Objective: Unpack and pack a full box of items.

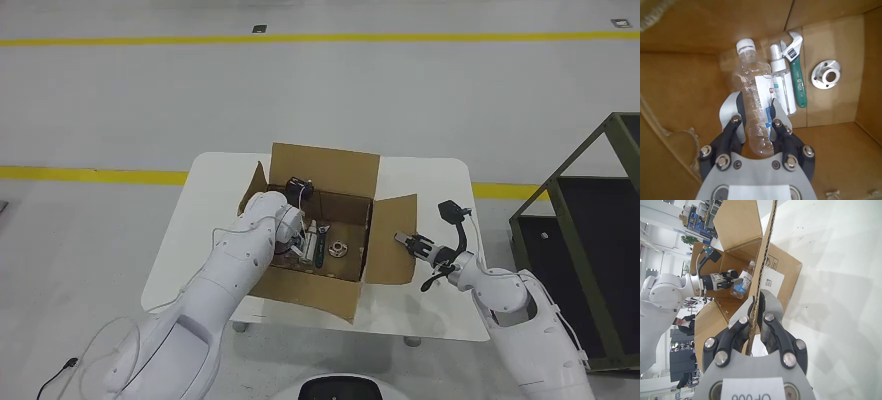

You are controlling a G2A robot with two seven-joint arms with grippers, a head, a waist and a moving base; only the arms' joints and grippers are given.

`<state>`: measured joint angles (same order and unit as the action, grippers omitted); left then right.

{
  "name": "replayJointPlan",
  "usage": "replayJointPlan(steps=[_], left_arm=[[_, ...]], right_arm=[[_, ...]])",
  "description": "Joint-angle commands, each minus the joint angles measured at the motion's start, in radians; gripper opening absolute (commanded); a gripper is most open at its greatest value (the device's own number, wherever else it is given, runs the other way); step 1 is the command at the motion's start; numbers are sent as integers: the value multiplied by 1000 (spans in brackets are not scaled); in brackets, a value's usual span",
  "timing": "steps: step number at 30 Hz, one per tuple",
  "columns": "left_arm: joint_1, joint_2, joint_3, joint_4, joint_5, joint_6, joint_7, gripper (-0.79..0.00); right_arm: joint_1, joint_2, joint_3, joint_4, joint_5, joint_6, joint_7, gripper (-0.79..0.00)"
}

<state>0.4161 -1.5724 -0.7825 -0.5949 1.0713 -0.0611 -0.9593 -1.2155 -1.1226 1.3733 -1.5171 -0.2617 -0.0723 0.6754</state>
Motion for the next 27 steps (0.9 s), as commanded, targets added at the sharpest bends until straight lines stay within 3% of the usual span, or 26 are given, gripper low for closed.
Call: replayJointPlan(steps=[1, 5, 9, 11, 12, 13, 14, 27], left_arm=[[13, 11, -14, -49, 4, -7, -29, -785], [56, 36, -42, -141, 31, -12, -74, -785], [109, 55, -57, -171, 69, -11, -93, -785], [126, 61, -59, -173, 88, -13, -96, -606], [133, 63, -58, -169, 98, -14, -98, -440], [136, 64, -56, -166, 105, -20, -102, -148], [137, 64, -61, -164, 105, -15, -97, 0], [125, 61, -143, -131, -47, 29, -104, 0]], right_arm=[[1, 0, -1, 2, 0, -1, -1, -785], [2, 1, -3, 1, -2, 0, -2, -785], [0, 1, -5, -2, -2, 4, -5, -785], [-1, 2, -6, -3, -2, 5, -6, -785], [-1, 2, -6, -3, -2, 5, -7, -785], [-1, 2, -6, -3, -3, 5, -6, -785], [-1, 2, -6, -4, -4, 6, -6, -785], [-7, 6, 0, -5, -2, 8, -4, -785]])
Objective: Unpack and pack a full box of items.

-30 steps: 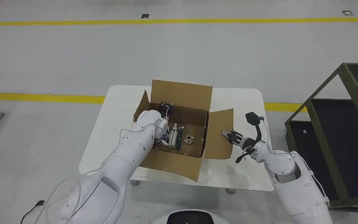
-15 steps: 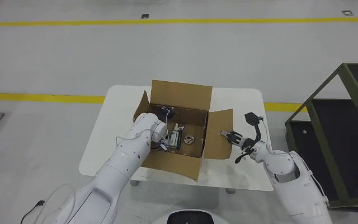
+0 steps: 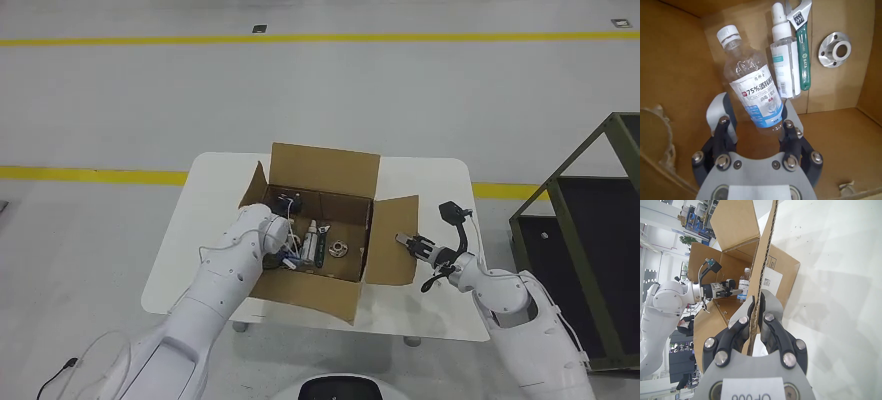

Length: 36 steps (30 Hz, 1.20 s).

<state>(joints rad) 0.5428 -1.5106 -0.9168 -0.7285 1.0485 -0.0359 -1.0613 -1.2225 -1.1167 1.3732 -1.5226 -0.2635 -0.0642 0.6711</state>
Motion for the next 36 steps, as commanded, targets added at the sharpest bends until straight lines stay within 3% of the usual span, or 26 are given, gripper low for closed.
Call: replayJointPlan(steps=[1, 5, 14, 29, 31, 32, 36], left_arm=[[-4, -1, -13, 4, -35, 3, -2, 0], [-10, -5, -43, 31, -112, 29, -5, 0], [-28, -27, -8, 141, -98, 44, 99, 0], [-92, -75, 40, 313, -108, 23, 174, 0], [-97, -80, 44, 335, -107, 22, 183, -126], [-98, -82, 47, 346, -105, 23, 187, -256], [-108, -91, 54, 376, -101, 24, 199, -354]], right_arm=[[0, 0, 0, 1, 0, 1, -1, -785], [0, 1, 0, 1, -1, 2, 0, -785], [-1, 2, -9, -8, -2, 0, -1, -785], [-9, 6, -6, -16, -4, 4, 5, -785], [-9, 6, -6, -16, -5, 5, 4, -785], [-9, 6, -6, -17, -5, 6, 3, -785], [-9, 7, -6, -17, -4, 7, 3, -785]])
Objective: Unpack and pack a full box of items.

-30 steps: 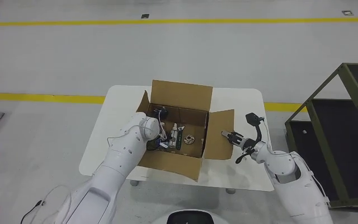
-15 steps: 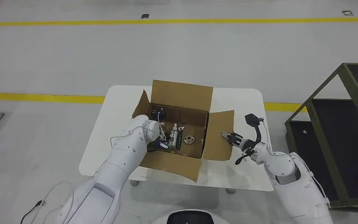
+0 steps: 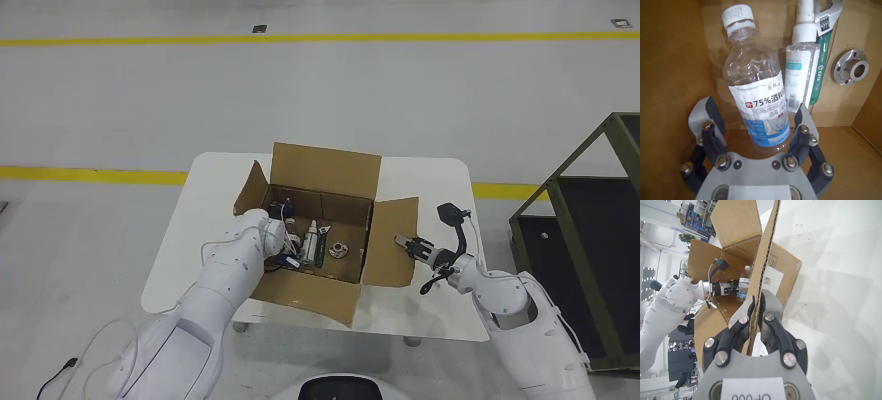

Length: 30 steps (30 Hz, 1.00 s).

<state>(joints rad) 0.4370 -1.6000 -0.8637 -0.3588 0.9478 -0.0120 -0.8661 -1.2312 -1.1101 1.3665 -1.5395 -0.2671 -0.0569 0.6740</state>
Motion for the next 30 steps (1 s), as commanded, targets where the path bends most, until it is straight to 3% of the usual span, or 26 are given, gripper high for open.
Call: replayJointPlan(steps=[1, 4, 6, 7, 8, 9, 12, 13, 21, 30], left_arm=[[-4, -4, 2, 12, -1, -1, 6, -348], [-10, -9, 4, 30, -3, -5, 13, -108], [-11, -12, 5, 40, -6, -6, 18, -71], [-12, -14, 5, 43, -8, -7, 20, -99], [-12, -16, 6, 47, -9, -8, 22, -203], [-13, -18, 6, 51, -9, -7, 24, -406], [-14, -23, 8, 61, -12, -12, 28, -597], [-14, -24, 9, 64, -13, -14, 29, -760], [-23, -32, 10, 73, -19, -38, 44, -785], [-54, -22, -12, 35, -43, -83, 20, -785]], right_arm=[[0, 1, 1, 2, -2, 0, 0, -785], [2, 1, 2, 2, -2, 0, 1, -785], [4, 2, 1, 2, -3, 1, 1, -785], [4, 2, 1, 2, -3, 1, 1, -785], [6, 2, 0, 2, -3, 2, 1, -785], [7, 1, -2, 2, -3, 2, 1, -785], [9, 1, -5, 5, -2, 0, 2, -785], [10, 1, -6, 7, -2, -1, 1, -785], [15, 2, -10, 17, 5, -5, 1, -785], [26, 0, -20, 29, 11, -14, -11, -785]])
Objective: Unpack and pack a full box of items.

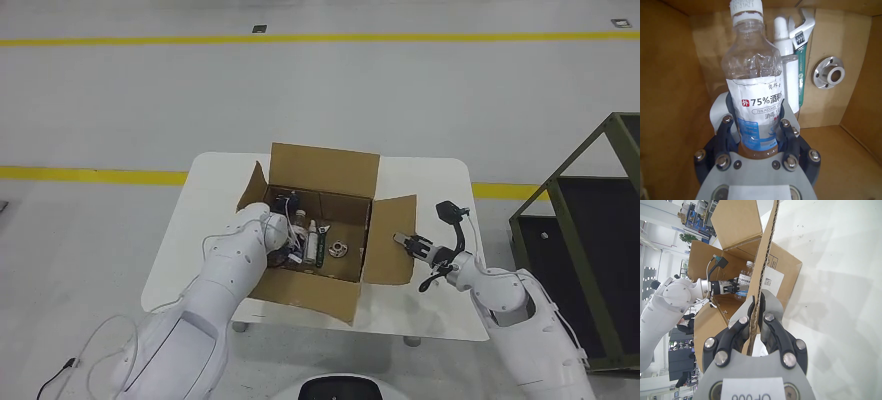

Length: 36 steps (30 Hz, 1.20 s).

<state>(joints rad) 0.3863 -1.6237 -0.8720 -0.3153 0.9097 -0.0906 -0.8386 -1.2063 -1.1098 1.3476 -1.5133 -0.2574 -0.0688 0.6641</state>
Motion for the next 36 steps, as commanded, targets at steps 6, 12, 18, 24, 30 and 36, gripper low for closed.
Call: replayJointPlan(steps=[6, 12, 18, 24, 30, 36], left_arm=[[-21, 22, -36, -113, -33, -37, -76, -785], [8, 54, -90, -292, -72, -38, -174, -785], [84, 92, -154, -520, -92, -20, -298, -785], [160, 126, -231, -742, -120, 1, -375, -785], [202, 141, -276, -873, -188, 20, -402, -785], [206, 142, -279, -887, -202, 22, -407, -785]], right_arm=[[12, -3, -4, 23, 29, -29, -23, -785], [12, 0, 21, 36, 59, -56, -22, -785], [12, 10, 54, 37, 46, -91, 12, -785], [-2, 18, 85, 33, 40, -99, 28, -785], [-2, 24, 96, 34, 40, -139, 61, -785], [1, 27, 99, 37, 51, -166, 84, -785]])
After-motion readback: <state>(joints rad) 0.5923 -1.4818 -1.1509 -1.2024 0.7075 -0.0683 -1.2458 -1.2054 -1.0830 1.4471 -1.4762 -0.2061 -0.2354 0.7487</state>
